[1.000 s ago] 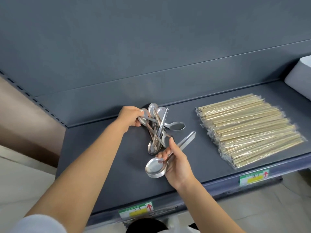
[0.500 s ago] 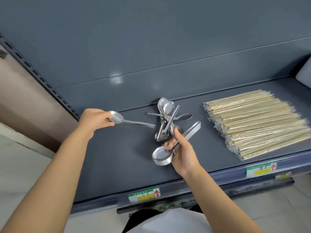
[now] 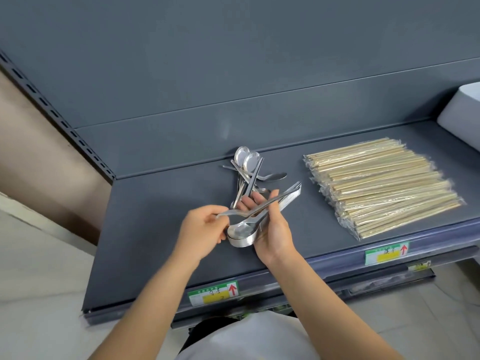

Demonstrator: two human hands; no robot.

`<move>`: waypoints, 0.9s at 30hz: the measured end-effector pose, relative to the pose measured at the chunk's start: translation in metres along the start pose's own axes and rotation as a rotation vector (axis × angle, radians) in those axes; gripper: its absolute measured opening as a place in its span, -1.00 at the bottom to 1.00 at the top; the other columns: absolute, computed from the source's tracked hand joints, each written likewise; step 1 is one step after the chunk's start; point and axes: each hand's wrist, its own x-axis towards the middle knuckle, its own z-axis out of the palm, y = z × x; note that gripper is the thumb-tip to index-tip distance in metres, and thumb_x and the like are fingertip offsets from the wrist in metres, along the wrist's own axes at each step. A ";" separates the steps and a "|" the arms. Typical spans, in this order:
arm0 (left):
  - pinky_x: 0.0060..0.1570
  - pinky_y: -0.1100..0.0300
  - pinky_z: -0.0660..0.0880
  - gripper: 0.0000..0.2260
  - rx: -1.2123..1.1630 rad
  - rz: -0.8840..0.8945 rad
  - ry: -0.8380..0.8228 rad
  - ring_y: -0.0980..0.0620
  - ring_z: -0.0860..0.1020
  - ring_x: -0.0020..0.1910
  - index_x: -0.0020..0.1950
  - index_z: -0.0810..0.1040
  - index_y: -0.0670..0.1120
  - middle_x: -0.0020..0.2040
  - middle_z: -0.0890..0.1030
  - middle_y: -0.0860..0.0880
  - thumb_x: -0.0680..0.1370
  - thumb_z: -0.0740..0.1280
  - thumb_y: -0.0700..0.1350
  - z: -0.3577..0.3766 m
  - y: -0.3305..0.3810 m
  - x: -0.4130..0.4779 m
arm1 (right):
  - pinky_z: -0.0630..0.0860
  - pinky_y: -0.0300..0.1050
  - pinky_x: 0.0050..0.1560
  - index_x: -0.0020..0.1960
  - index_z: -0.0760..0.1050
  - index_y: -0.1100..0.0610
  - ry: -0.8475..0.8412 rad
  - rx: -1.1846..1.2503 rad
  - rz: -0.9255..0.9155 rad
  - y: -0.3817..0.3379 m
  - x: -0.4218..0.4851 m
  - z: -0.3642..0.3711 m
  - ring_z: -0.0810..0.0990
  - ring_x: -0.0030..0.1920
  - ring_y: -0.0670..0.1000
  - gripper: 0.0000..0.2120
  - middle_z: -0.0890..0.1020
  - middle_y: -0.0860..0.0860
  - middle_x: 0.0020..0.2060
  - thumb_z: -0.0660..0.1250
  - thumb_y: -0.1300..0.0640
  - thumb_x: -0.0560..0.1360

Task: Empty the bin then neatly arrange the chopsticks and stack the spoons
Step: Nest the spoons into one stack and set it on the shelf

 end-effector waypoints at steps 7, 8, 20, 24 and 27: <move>-0.40 0.15 0.35 -0.81 0.414 0.215 0.071 0.06 0.42 -0.44 -0.24 0.49 -0.03 -0.42 0.51 0.04 0.54 0.25 -0.02 0.011 0.000 -0.012 | 0.56 0.06 0.07 0.01 0.46 0.23 0.103 0.031 -0.010 0.001 0.004 0.001 0.64 -0.18 0.11 -0.37 0.64 0.15 -0.22 0.21 -0.34 0.34; -0.42 0.15 0.30 -0.75 0.443 0.233 0.069 0.05 0.37 -0.46 -0.28 0.42 -0.08 -0.45 0.45 0.03 0.55 0.23 0.00 0.013 -0.001 -0.013 | 0.57 0.03 0.01 -0.03 0.45 0.22 0.119 0.059 -0.007 0.000 0.004 0.002 0.63 -0.23 0.09 -0.40 0.62 0.12 -0.28 0.21 -0.35 0.37; -0.15 0.01 0.55 -0.68 0.070 0.187 0.077 -0.02 0.53 -0.29 0.24 0.55 0.02 -0.01 0.53 0.06 0.59 0.12 -0.22 0.035 -0.009 -0.016 | 0.58 -0.12 -0.23 -0.28 0.38 0.13 0.173 0.161 0.050 -0.006 0.007 0.006 0.53 -0.37 0.04 -0.42 0.46 0.02 -0.47 0.29 -0.43 0.26; -0.24 -0.01 0.50 -0.72 0.015 0.102 0.094 -0.07 0.53 -0.28 0.03 0.57 0.06 -0.27 0.54 0.00 0.56 0.10 -0.19 0.045 -0.011 -0.015 | 0.54 -0.05 -0.14 -0.29 0.39 0.15 0.142 0.223 0.063 -0.007 0.007 0.003 0.50 -0.37 0.09 -0.20 0.42 0.05 -0.45 0.02 -0.63 0.23; -0.27 -0.06 0.50 -0.73 0.003 0.081 0.099 -0.14 0.54 -0.26 0.03 0.56 0.06 -0.32 0.52 0.02 0.55 0.10 -0.18 0.048 -0.012 -0.012 | 0.55 -0.09 -0.18 -0.30 0.39 0.15 0.079 0.247 0.062 -0.008 0.004 0.004 0.48 -0.36 0.07 -0.28 0.42 0.04 -0.44 0.16 -0.56 0.22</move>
